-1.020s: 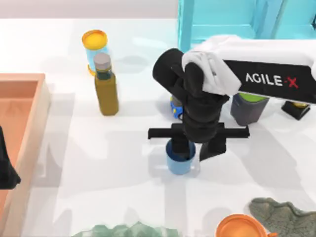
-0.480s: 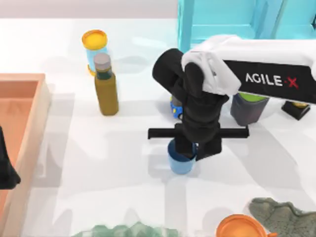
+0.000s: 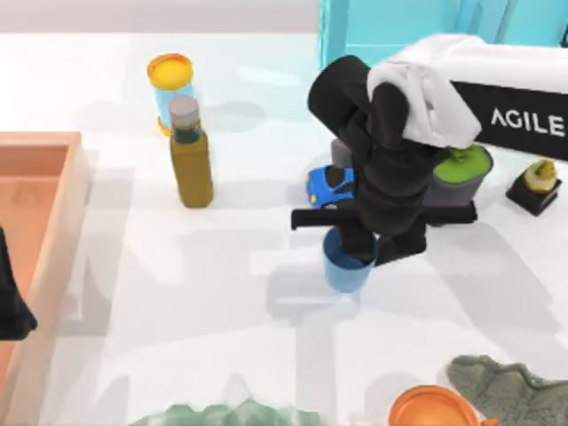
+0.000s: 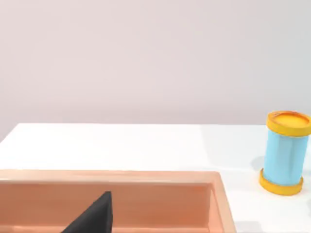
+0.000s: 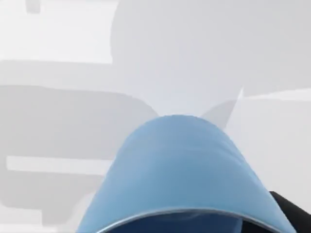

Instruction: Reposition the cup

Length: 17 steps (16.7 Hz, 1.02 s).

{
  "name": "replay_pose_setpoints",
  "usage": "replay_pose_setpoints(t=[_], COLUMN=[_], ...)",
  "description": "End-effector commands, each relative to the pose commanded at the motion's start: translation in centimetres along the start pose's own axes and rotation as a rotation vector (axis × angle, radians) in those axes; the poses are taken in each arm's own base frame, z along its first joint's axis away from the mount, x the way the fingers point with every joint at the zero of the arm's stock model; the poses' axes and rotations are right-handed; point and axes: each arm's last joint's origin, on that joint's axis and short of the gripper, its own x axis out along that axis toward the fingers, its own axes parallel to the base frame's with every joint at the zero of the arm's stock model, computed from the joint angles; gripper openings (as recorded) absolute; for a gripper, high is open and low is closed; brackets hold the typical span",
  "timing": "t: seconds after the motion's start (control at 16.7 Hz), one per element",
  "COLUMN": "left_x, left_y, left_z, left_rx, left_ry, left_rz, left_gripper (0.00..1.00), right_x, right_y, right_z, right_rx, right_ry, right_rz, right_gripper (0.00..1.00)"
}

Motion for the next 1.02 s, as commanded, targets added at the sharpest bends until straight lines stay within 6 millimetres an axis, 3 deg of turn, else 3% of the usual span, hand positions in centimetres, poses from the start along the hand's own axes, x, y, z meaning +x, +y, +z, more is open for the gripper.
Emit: replay_pose_setpoints(t=[0.18,0.36,0.54,0.66,0.84,1.02], left_x=[0.0,0.0,0.0,0.0,0.0,0.0], left_y=[0.0,0.0,0.0,0.0,0.0,0.0], left_z=[0.0,0.0,0.0,0.0,0.0,0.0], left_rx=[0.0,0.0,0.0,0.0,0.0,0.0], left_ry=[0.0,0.0,0.0,0.0,0.0,0.0], left_rz=[0.0,0.0,0.0,0.0,0.0,0.0], left_gripper=[1.0,1.0,1.0,1.0,1.0,1.0], right_x=[-1.9,-3.4,-4.6,-5.0,-5.1,-5.1], right_y=[-5.0,-12.4,-20.0,-23.9,-27.3,-27.8], right_z=[1.0,1.6,1.0,0.2,-1.0,-1.3], right_rx=[-0.01,0.005,0.026,0.033,0.037,0.038], right_ry=[-0.004,0.014,0.033,0.043,0.052,0.054], right_rz=[-0.009,-0.028,-0.035,-0.03,-0.017,-0.013], right_gripper=[0.0,0.0,0.0,0.0,0.0,0.0])
